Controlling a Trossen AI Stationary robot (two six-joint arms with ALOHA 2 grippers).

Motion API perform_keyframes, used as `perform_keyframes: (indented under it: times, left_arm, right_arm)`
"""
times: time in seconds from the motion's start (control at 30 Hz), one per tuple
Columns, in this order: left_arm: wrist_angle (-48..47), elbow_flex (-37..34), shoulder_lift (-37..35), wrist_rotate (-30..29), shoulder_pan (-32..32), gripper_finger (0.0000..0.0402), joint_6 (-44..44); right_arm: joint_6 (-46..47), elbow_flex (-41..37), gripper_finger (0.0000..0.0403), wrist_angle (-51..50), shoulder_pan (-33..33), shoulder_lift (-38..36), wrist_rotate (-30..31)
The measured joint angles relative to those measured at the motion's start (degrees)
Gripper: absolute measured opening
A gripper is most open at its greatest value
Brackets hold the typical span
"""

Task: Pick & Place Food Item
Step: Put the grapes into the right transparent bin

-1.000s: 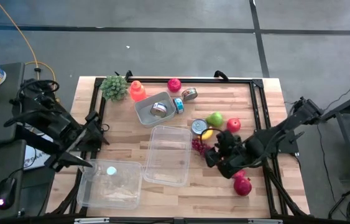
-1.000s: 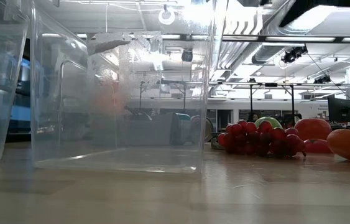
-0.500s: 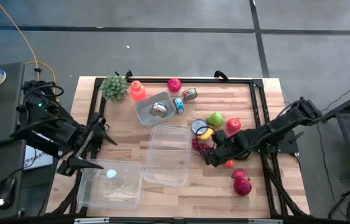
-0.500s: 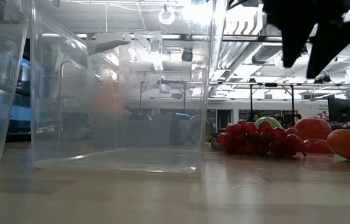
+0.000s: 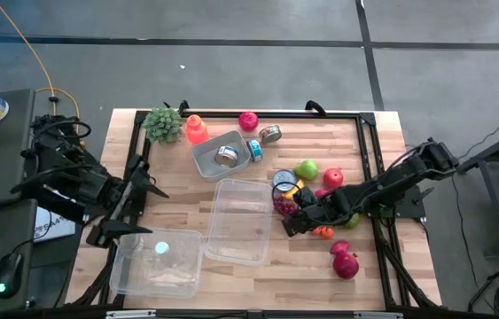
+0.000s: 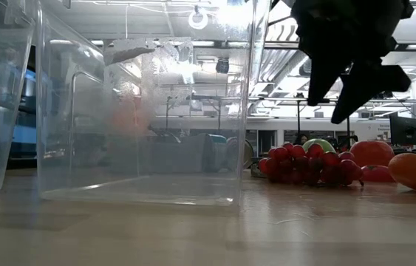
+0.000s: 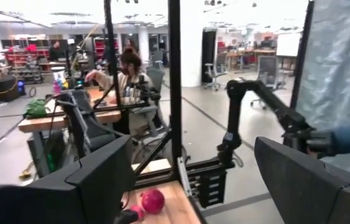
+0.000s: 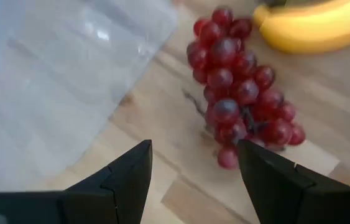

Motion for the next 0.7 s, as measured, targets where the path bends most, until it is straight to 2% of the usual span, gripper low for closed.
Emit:
perform_keyframes:
  times: [0.1,0.2,0.3,0.43,0.7]
  left_arm:
    - [0.2,0.0,0.5,-1.5,0.2,0.0327,0.8]
    - [0.8,0.0,1.6,-6.9,1.3,0.0327,0.8]
    - [0.5,0.0,2.6,-9.6,2.1,0.0327,-0.3]
    - [-1.0,0.0,3.6,-9.9,2.4,0.0327,-1.0]
    - [-1.6,0.0,3.4,-9.6,0.7,0.0327,0.4]
  right_arm:
    - [-1.5,0.0,0.0224,-0.6,-0.6,0.0,3.4]
    - [-2.9,0.0,0.0224,-1.3,-2.7,0.0,5.0]
    - [-2.8,0.0,0.0224,-1.1,-5.7,1.3,1.5]
    - [-2.9,0.0,0.0224,0.0,-7.7,4.2,-5.1]
    - [-3.1,0.1,0.0224,4.6,-7.8,12.1,-9.3]
